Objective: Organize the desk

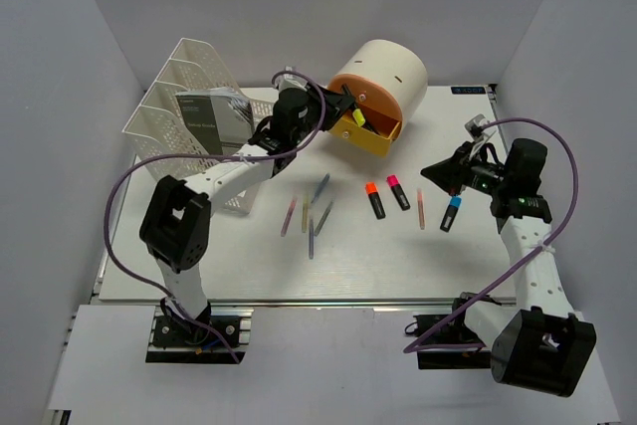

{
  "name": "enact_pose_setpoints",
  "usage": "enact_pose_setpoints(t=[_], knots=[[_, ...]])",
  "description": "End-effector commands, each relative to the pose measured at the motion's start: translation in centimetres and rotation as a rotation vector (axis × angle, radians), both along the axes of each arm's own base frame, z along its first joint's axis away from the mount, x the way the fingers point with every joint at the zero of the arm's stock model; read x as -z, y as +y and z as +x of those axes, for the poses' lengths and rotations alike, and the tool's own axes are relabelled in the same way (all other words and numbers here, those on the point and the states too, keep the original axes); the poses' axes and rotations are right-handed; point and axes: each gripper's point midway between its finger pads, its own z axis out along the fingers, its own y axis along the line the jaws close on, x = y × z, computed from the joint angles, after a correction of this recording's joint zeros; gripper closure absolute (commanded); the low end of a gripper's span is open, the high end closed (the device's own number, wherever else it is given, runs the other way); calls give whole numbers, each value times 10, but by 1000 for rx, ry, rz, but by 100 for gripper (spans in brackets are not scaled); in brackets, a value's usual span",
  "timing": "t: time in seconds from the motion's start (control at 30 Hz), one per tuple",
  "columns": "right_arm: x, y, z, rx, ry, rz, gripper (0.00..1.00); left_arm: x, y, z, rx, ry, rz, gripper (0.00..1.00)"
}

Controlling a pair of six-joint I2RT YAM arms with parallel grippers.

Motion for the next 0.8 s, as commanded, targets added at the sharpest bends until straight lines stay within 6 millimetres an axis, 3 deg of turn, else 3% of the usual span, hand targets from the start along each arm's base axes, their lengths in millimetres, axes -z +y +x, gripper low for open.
enact_pose_setpoints(t=[0.0,0.1,0.13,0.23,0.27,0.3,0.43,0.53,0.6,0.77], knots=[[-9,-2,0,4,-40,8,92,-46,7,24,-114,-43,-234,100],[-10,-5,-1,10,-40,11,92,-41,4,38,-146,-41,-261,100],[-10,-5,0,13,-41,11,92,-32,3,43,-159,-20,-251,100],[-11,-7,-1,12,-42,14,92,-28,5,50,-191,-14,-247,94],[-11,-8,-1,14,-41,16,92,-25,5,52,-196,-10,-243,88],[-11,-8,-1,12,-42,16,92,-24,5,53,-200,-8,-241,74],[-10,-9,-1,11,-36,23,91,-17,6,55,-213,14,-220,52],[-9,-9,-2,5,-29,28,90,-15,9,58,-213,15,-219,42],[-9,-9,-1,7,-29,29,89,-8,6,59,-205,34,-205,38],[-9,-10,-1,6,-30,31,88,-13,-3,63,-177,35,-210,37]])
